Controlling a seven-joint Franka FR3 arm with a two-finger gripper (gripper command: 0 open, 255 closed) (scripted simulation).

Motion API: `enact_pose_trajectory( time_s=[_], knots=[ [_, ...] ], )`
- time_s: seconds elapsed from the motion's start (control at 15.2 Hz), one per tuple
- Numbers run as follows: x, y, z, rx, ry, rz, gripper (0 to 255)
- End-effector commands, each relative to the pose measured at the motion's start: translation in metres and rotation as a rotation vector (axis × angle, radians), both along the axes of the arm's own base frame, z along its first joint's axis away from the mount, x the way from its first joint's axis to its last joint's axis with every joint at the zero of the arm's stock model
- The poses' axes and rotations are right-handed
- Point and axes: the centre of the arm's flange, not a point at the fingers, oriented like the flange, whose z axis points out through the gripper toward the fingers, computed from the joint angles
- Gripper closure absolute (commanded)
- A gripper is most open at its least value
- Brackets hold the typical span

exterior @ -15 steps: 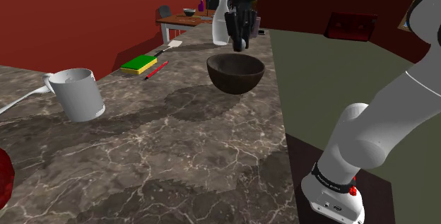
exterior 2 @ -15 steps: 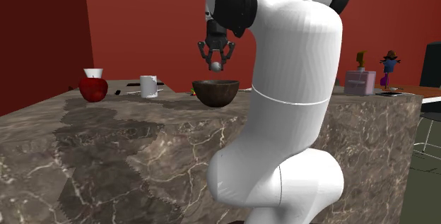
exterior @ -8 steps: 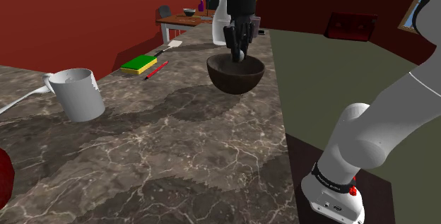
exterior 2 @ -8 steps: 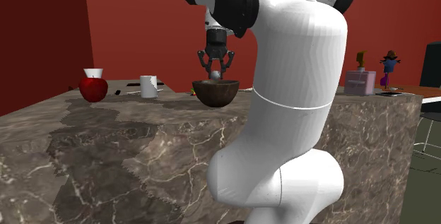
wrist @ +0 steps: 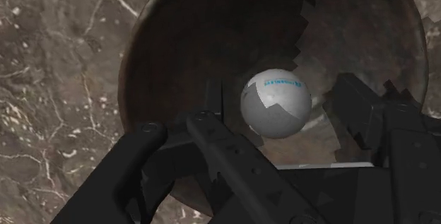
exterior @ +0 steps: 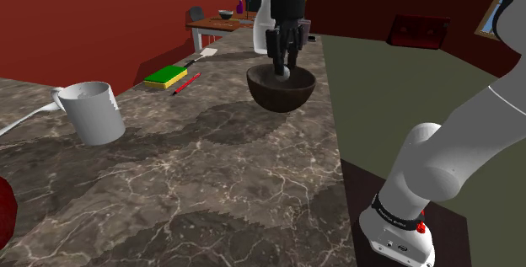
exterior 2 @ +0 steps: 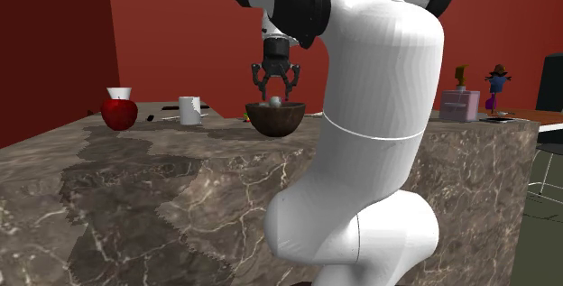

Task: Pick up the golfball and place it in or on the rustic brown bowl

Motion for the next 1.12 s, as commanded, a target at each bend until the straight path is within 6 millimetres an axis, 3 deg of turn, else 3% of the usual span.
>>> enact_pose_trajectory(
  time_s=[0.0, 0.26, 0.53, 1.06],
  knots=[
    [0.000, 0.000, 0.000, 0.000, 0.000, 0.000, 0],
    [0.000, 0.000, 0.000, 0.000, 0.000, 0.000, 0],
    [0.006, -0.001, 0.050, 0.000, 0.000, 0.000, 0],
    [0.006, -0.001, 0.050, 0.000, 0.000, 0.000, 0]
  ],
)
